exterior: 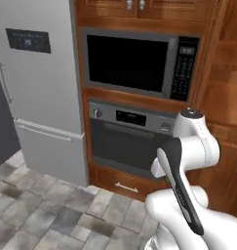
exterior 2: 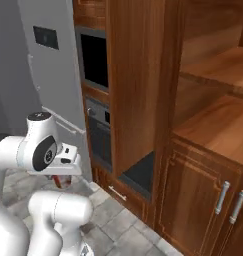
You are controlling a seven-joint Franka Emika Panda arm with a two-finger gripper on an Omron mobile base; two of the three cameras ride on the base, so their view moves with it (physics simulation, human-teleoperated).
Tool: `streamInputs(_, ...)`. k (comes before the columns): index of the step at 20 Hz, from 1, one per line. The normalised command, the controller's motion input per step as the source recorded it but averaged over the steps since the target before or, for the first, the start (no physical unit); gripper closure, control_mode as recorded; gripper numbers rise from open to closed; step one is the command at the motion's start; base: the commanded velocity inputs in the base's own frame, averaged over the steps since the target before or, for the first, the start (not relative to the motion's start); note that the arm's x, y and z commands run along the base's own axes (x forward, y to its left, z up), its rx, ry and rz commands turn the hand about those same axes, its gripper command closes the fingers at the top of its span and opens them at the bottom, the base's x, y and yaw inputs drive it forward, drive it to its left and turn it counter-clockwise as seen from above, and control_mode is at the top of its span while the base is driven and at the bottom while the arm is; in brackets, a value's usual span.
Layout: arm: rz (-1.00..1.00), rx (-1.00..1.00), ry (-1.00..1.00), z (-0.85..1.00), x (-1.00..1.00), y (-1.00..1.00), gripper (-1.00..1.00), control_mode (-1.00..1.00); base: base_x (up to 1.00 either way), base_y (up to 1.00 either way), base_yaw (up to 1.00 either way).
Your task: Restock the canned food cabinet by taking the new fresh canned food from the counter and placing it in the cabinet. Then, take the old canned food from the cabinet and place it on the counter.
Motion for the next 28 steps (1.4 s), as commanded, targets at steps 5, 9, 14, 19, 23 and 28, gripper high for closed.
streamInputs(5,0.00,0.00,0.00,0.00,0.00,0.00,1.00,1.00,0.00,-0.16,-0.91)
streamInputs(9,0.00,0.00,0.00,0.00,0.00,0.00,1.00,1.00,0.11,-0.44,-0.77)
streamInputs(14,0.00,0.00,0.00,0.00,0.00,0.00,1.00,1.00,0.42,-0.57,-0.63)
streamInputs(19,0.00,0.00,0.00,0.00,0.00,0.00,1.00,1.00,0.71,-0.70,-0.48)
streamInputs(23,0.00,0.00,0.00,0.00,0.00,0.00,1.00,1.00,1.00,-0.25,-0.19)
streamInputs(28,0.00,0.00,0.00,0.00,0.00,0.00,1.00,1.00,1.00,0.00,0.00)
